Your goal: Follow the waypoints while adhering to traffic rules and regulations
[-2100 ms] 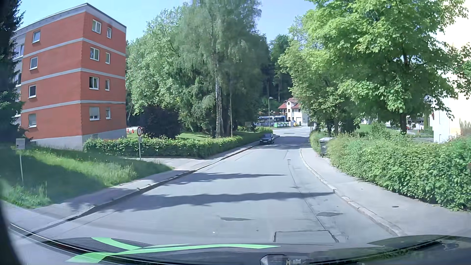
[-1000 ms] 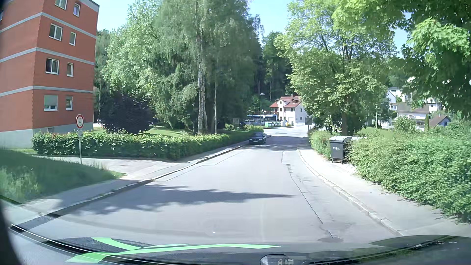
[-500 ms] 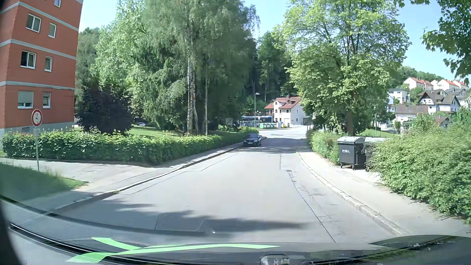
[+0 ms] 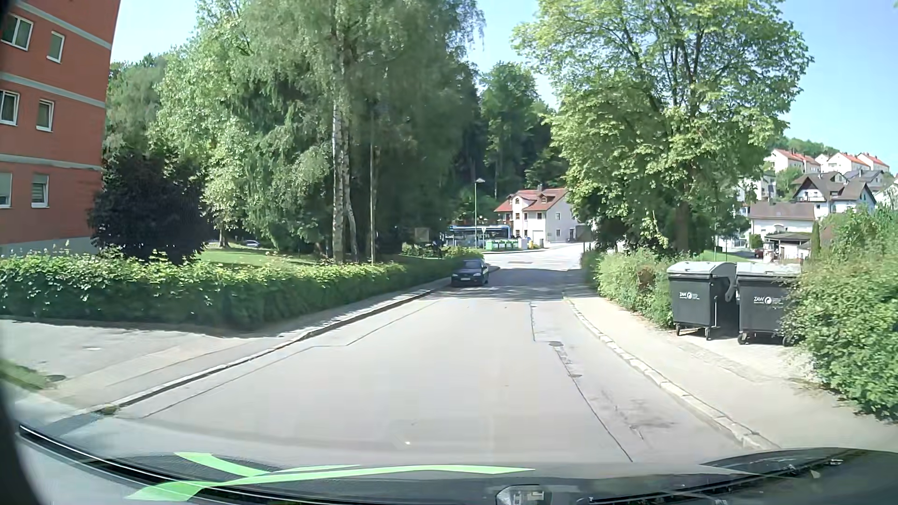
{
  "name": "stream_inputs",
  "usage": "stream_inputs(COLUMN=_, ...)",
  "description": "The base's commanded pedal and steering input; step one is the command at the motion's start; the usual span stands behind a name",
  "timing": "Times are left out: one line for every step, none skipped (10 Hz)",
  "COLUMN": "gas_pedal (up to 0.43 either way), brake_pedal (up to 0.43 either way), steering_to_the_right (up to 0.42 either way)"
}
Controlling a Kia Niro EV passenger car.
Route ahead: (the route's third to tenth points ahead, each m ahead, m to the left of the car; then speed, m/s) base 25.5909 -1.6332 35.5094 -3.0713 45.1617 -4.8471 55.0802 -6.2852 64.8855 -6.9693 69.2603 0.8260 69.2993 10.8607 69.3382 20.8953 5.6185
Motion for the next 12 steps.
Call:
stream_inputs(gas_pedal=0.000, brake_pedal=0.177, steering_to_the_right=0.025)
stream_inputs(gas_pedal=0.000, brake_pedal=0.171, steering_to_the_right=0.025)
stream_inputs(gas_pedal=0.000, brake_pedal=0.177, steering_to_the_right=0.025)
stream_inputs(gas_pedal=0.000, brake_pedal=0.171, steering_to_the_right=0.025)
stream_inputs(gas_pedal=0.000, brake_pedal=0.171, steering_to_the_right=0.025)
stream_inputs(gas_pedal=0.000, brake_pedal=0.165, steering_to_the_right=0.025)
stream_inputs(gas_pedal=0.000, brake_pedal=0.165, steering_to_the_right=0.025)
stream_inputs(gas_pedal=0.000, brake_pedal=0.165, steering_to_the_right=0.025)
stream_inputs(gas_pedal=0.000, brake_pedal=0.165, steering_to_the_right=0.025)
stream_inputs(gas_pedal=0.000, brake_pedal=0.165, steering_to_the_right=0.025)
stream_inputs(gas_pedal=0.000, brake_pedal=0.165, steering_to_the_right=0.025)
stream_inputs(gas_pedal=0.000, brake_pedal=0.165, steering_to_the_right=0.025)
